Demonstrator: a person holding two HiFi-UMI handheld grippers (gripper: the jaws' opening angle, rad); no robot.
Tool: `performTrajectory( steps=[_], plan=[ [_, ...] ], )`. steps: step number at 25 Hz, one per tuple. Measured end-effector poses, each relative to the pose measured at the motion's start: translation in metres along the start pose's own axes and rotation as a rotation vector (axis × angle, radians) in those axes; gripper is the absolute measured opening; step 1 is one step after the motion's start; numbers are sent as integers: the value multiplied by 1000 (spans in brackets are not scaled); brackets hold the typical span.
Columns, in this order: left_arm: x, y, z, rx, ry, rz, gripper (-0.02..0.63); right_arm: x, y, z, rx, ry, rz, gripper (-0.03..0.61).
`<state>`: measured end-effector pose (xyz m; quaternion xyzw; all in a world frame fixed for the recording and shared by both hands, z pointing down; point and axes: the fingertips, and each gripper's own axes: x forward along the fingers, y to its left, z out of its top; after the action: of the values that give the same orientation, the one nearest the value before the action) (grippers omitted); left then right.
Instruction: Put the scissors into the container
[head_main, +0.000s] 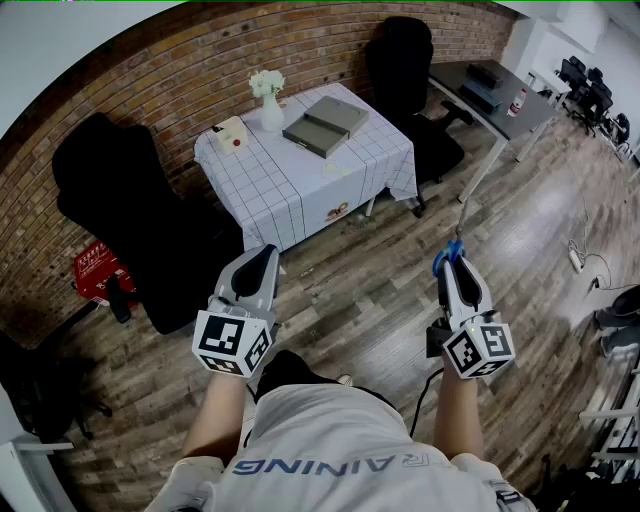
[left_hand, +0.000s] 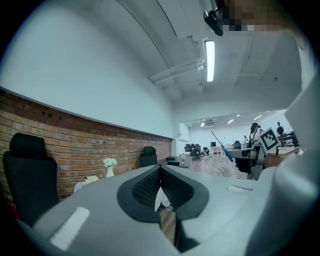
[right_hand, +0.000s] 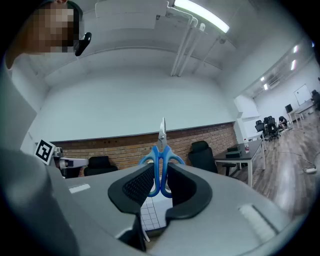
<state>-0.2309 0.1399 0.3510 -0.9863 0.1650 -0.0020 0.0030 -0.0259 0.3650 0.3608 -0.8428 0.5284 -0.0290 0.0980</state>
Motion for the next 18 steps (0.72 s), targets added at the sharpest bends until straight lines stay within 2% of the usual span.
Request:
performTrajectory(
  steps=[12, 18],
  plan=[
    [-7, -23, 4, 3, 0, 3, -2, -17, -5, 2, -17, 7, 20, 104],
    [-13, -29, 2, 5, 13, 6, -2, -23, -15, 3, -27, -22, -7, 103]
  ],
)
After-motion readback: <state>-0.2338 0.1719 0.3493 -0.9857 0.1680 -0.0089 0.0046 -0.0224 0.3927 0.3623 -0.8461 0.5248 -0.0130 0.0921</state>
